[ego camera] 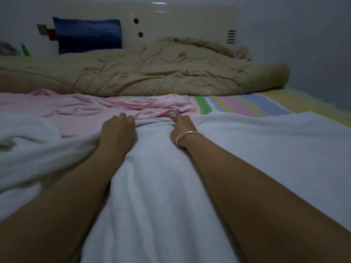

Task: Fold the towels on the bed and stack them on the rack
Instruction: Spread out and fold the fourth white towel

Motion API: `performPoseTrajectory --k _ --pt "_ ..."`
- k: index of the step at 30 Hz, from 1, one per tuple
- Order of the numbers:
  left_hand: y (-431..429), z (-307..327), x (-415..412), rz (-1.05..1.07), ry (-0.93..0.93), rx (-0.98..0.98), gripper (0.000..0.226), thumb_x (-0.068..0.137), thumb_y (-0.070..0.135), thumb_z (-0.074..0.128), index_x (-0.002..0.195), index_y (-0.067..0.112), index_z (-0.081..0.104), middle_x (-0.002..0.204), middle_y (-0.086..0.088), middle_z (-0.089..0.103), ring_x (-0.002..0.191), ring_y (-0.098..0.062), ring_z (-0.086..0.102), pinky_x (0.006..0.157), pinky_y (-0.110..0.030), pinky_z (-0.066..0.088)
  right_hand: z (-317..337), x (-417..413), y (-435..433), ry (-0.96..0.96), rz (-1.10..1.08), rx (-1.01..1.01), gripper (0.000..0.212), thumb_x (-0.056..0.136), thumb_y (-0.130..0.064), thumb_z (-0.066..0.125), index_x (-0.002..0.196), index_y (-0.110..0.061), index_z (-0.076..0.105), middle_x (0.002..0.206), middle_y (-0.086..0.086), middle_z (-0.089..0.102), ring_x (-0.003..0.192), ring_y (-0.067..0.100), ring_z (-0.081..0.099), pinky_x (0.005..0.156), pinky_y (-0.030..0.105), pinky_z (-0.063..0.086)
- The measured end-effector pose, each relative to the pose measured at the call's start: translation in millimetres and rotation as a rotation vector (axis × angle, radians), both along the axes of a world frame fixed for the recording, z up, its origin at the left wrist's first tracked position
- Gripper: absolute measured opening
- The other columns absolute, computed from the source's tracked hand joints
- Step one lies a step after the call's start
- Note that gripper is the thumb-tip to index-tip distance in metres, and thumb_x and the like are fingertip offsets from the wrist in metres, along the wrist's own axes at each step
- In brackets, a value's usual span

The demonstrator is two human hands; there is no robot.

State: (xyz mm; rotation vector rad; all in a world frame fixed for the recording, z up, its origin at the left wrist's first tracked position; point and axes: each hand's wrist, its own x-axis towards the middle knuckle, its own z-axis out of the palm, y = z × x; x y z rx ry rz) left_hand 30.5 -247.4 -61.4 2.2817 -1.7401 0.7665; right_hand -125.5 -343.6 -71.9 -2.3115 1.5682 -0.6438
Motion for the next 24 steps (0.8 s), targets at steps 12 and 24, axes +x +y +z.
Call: performPoseTrajectory --k 12,24 --pt "25 56 -180 -0.15 0.459 0.135 0.04 0.097 0.029 0.04 0.134 0.016 0.052 0.137 -0.009 0.054 0.124 -0.028 0.051 0.101 -0.036 0.04 57 -163 71 -0.344 0.032 0.176 0.044 0.09 -0.012 0.049 0.133 -0.016 0.051 0.139 0.008 0.05 0.123 0.023 0.049 0.1 0.025 0.037" --pt "-8 12 -378 -0.197 0.55 0.375 0.061 0.102 0.046 0.018 0.155 0.017 0.008 0.162 -0.01 0.001 0.149 -0.022 0.002 0.12 -0.044 -0.001 37 -352 4 0.413 -0.148 0.201 0.058 0.101 -0.043 0.022 0.152 -0.018 0.015 0.16 0.008 0.011 0.146 0.029 0.011 0.119 0.043 0.01"
